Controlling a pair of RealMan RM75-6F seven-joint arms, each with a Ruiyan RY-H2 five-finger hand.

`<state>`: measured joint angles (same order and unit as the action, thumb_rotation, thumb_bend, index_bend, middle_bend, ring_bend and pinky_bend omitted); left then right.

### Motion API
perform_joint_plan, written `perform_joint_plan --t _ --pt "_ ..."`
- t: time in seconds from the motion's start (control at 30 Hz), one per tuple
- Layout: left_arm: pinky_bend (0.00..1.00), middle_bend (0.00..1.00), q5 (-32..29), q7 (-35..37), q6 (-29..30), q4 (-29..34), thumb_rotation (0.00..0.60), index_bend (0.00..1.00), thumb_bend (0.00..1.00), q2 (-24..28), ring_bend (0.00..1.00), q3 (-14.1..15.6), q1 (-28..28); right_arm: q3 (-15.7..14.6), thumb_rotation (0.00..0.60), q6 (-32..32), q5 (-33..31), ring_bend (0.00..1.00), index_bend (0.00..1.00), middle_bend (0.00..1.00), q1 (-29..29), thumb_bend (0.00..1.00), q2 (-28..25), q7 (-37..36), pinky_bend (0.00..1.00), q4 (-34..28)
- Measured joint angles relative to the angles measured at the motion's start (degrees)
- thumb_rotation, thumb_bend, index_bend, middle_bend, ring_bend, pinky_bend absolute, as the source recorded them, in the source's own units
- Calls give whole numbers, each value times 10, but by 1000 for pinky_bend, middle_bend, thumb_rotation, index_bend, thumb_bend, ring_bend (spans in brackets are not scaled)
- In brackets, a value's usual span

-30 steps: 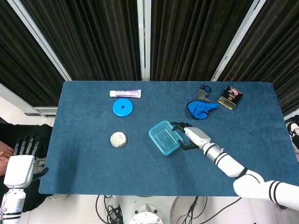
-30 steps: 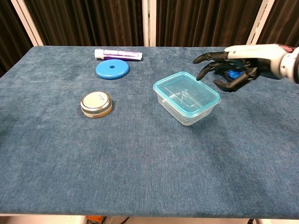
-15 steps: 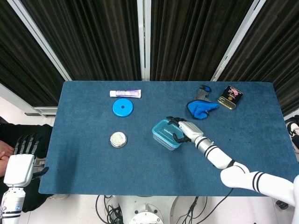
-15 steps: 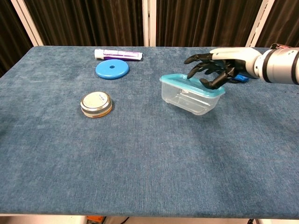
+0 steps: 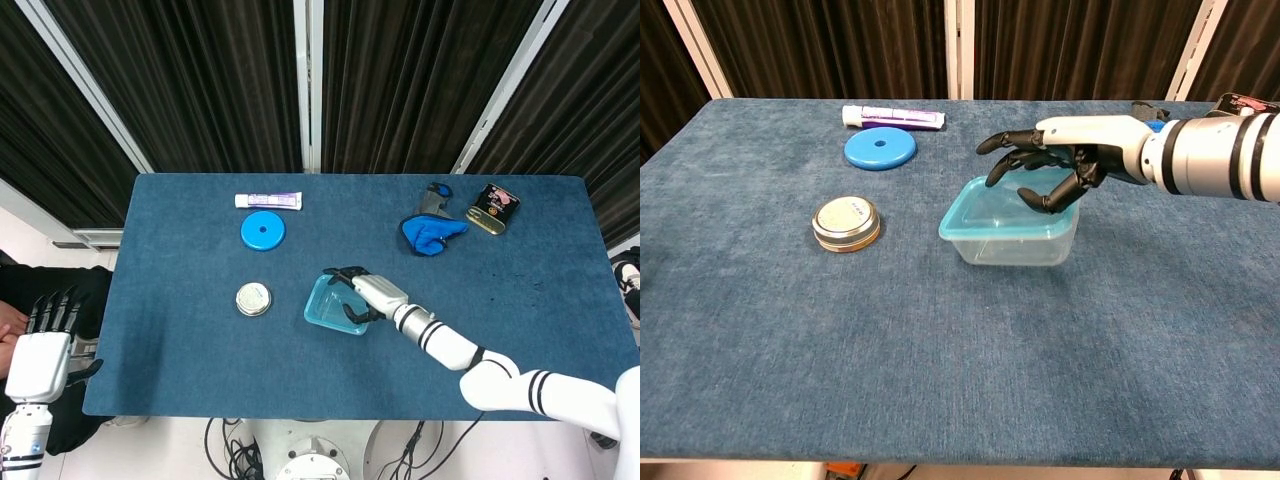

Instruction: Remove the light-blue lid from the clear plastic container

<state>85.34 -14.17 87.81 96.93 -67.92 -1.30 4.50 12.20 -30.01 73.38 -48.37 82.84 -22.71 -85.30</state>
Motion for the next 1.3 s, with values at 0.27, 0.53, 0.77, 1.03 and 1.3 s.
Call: perform_joint_plan --t 0.27,0.53,0.77,1.03,1.3 --pt "0 9 10 2 -4 1 600 104 0 5 0 -3 5 -22 600 -81 89 0 0 147 35 356 -41 -45 0 -36" --pt "0 8 55 -4 -56 24 600 92 0 26 0 -2 49 -46 600 -194 131 0 0 99 89 248 -101 -44 0 -75" --pt "0 0 79 -3 -200 69 600 46 0 30 0 -18 155 -57 600 -319 148 0 0 77 157 173 -150 -5 0 -111" --pt "0 0 -22 -75 -394 99 600 9 0 -36 0 -74 308 -75 600 -417 160 0 0 61 232 154 -198 10 0 -133" --pt "0 0 -233 -209 -454 80 600 0 0 -129 0 -106 432 -85 600 -436 172 0 0 57 249 151 -195 -25 0 -111"
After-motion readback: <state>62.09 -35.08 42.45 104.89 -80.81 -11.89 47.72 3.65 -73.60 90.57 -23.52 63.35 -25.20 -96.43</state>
